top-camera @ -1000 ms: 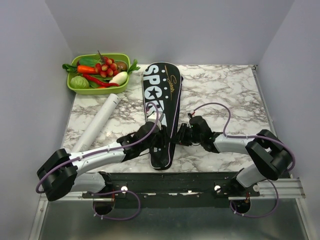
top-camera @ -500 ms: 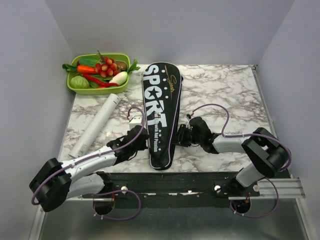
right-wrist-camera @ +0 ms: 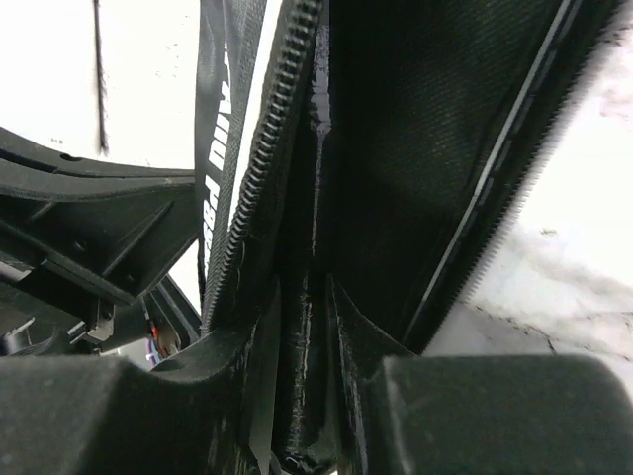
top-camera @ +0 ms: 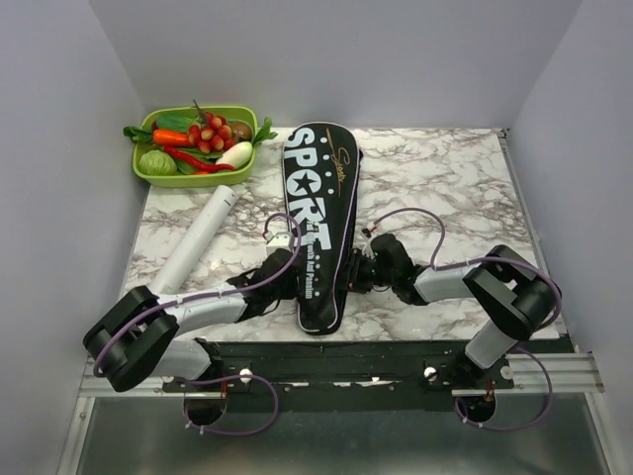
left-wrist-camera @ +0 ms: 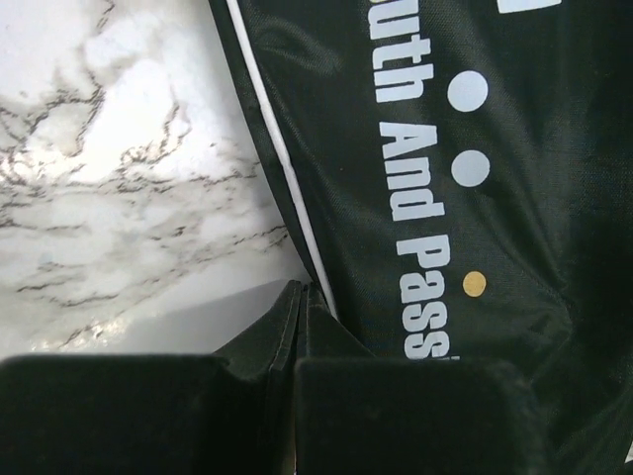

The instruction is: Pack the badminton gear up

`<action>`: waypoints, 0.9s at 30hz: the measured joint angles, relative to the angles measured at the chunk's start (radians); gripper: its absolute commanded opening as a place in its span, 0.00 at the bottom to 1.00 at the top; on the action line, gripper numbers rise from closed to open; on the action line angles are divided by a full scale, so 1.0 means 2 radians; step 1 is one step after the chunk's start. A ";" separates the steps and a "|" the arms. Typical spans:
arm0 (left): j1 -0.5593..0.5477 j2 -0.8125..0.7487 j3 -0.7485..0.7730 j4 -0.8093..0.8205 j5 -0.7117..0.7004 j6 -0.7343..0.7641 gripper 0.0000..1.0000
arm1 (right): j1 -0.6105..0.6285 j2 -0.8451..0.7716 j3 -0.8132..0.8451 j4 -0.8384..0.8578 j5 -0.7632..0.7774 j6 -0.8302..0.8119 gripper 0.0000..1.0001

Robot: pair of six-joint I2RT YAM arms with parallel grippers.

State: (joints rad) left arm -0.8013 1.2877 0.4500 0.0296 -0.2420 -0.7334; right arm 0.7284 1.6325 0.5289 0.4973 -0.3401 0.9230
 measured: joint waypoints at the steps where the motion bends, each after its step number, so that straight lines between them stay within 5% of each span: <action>1: 0.001 0.003 -0.001 0.009 0.002 0.000 0.04 | 0.001 0.004 0.000 0.007 -0.001 0.002 0.30; 15: 0.007 0.020 -0.003 0.046 0.010 0.003 0.03 | 0.030 0.037 0.028 0.022 0.001 0.014 0.34; 19: 0.007 0.010 -0.003 0.029 0.005 -0.001 0.03 | 0.039 0.017 0.041 -0.039 0.020 0.002 0.58; 27: 0.000 -0.116 -0.033 -0.047 -0.040 -0.027 0.03 | 0.051 -0.116 0.042 -0.232 0.142 -0.015 0.73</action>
State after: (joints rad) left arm -0.8009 1.0554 0.3840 -0.0639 -0.3229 -0.7876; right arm 0.8307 1.4014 0.6125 0.0326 -0.0563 0.8925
